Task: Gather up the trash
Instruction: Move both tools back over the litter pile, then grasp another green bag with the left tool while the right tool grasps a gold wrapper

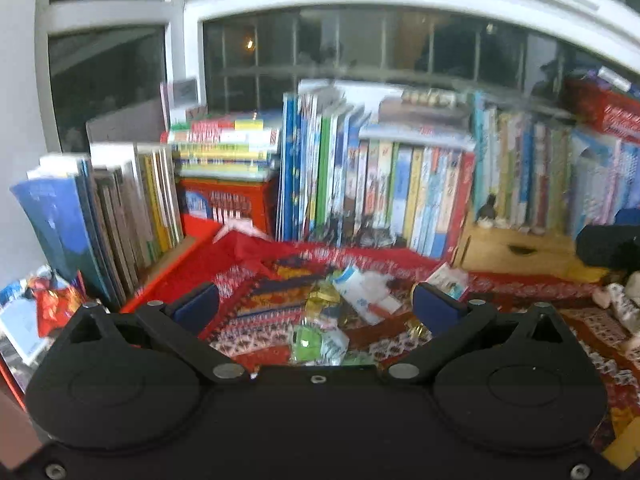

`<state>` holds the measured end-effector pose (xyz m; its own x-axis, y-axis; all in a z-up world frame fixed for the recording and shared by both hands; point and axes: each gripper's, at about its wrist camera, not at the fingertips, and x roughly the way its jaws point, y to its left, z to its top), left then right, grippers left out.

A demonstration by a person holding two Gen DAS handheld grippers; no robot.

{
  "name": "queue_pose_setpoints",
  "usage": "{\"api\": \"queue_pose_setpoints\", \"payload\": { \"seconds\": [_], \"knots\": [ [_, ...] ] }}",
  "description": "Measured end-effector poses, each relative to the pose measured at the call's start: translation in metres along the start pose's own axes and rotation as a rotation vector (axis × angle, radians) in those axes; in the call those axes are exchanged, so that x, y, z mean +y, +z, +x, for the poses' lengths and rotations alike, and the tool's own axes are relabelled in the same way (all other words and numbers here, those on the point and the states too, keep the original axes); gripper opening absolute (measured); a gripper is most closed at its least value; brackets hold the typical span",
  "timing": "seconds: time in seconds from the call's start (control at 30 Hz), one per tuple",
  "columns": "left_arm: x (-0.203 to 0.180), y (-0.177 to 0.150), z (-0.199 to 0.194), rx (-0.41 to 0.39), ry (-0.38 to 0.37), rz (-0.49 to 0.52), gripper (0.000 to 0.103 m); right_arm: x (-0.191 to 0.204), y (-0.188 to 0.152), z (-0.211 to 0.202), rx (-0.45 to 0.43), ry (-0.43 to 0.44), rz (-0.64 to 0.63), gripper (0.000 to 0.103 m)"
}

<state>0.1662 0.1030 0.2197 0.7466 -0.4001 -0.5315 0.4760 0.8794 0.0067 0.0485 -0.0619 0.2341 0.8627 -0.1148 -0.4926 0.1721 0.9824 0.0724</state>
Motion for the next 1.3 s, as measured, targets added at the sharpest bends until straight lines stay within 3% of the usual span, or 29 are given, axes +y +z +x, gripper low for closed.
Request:
{"api": "queue_pose_setpoints", "payload": {
  "seconds": [0.17, 0.37, 0.6, 0.9, 1.07, 1.1, 1.2, 1.3],
  "knots": [
    [-0.001, -0.029, 0.055, 0.121, 0.022, 0.003, 0.103, -0.039, -0.015, 0.054, 0.083, -0.047, -0.012, 0.103],
    [0.0, -0.059, 0.102, 0.168, 0.014, 0.062, 0.103, -0.073, -0.042, 0.115, 0.158, 0.022, 0.018, 0.103],
    [-0.01, -0.084, 0.143, 0.17, -0.067, 0.091, 0.103, -0.077, -0.073, 0.173, 0.115, 0.1, 0.008, 0.103],
    [-0.029, -0.089, 0.195, 0.224, -0.055, 0.143, 0.103, -0.074, -0.098, 0.246, 0.183, 0.129, -0.018, 0.103],
    [-0.029, -0.088, 0.217, 0.238, 0.012, 0.124, 0.103, -0.078, -0.101, 0.264, 0.186, 0.115, 0.002, 0.103],
    [-0.026, -0.088, 0.219, 0.233, 0.018, 0.104, 0.102, -0.079, -0.101, 0.267, 0.189, 0.12, 0.004, 0.103],
    [-0.022, -0.086, 0.221, 0.222, 0.045, 0.079, 0.079, -0.08, -0.104, 0.271, 0.199, 0.136, -0.01, 0.097],
    [-0.018, -0.086, 0.215, 0.197, 0.06, 0.066, 0.073, -0.08, -0.107, 0.271, 0.202, 0.127, -0.028, 0.087]
  ]
}}
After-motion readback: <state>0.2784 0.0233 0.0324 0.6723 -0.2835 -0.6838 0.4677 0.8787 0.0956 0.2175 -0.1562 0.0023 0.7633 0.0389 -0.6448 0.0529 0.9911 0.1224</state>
